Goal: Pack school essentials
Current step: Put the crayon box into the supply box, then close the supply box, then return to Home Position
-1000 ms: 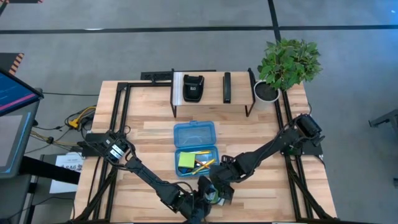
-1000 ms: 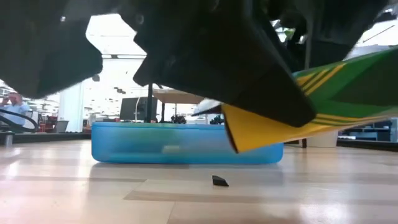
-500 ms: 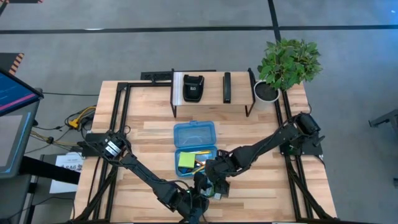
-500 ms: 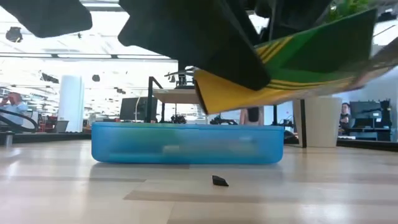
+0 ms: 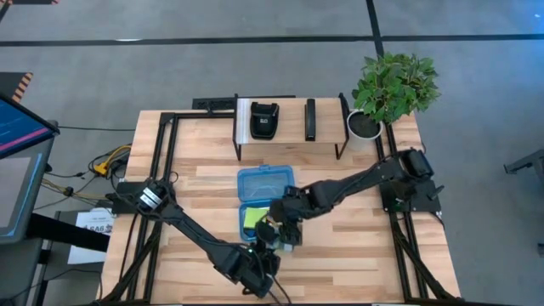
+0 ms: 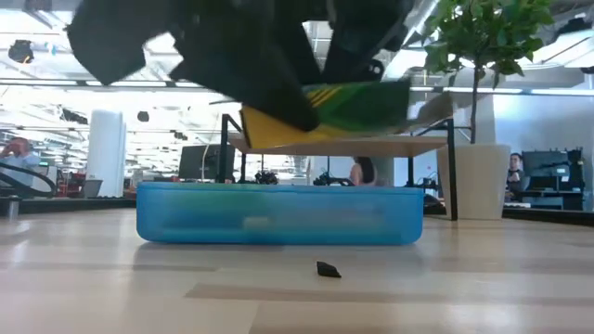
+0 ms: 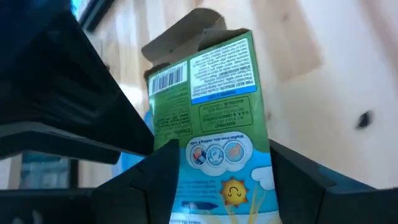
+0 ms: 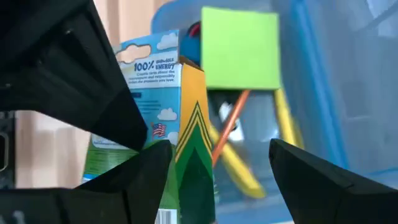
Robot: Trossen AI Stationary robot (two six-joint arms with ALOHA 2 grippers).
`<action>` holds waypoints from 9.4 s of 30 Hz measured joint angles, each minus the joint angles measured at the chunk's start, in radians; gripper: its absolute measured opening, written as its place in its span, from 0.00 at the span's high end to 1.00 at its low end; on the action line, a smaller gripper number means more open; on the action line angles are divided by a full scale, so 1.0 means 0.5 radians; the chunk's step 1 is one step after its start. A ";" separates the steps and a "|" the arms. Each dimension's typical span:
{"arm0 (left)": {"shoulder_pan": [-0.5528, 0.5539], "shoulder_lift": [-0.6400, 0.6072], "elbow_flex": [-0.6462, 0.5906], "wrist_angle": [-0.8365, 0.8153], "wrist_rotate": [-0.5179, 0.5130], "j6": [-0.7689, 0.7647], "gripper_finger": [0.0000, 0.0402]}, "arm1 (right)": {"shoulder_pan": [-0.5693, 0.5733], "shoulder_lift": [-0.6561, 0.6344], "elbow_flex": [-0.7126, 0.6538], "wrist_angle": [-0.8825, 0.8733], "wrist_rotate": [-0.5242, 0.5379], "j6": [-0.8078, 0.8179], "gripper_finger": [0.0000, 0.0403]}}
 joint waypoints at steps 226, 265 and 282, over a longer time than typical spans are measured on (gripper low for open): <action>0.103 -0.790 -2.329 3.002 0.896 -0.405 0.96 | 0.241 -0.201 -1.506 2.299 0.132 0.314 0.97; 0.826 -2.634 -2.344 2.416 1.911 0.253 0.96 | 0.158 -1.473 -1.804 2.187 0.251 -0.894 0.97; 0.888 -3.950 -3.131 2.261 1.667 0.207 0.96 | -0.027 -2.139 -2.454 2.467 0.352 -0.893 0.98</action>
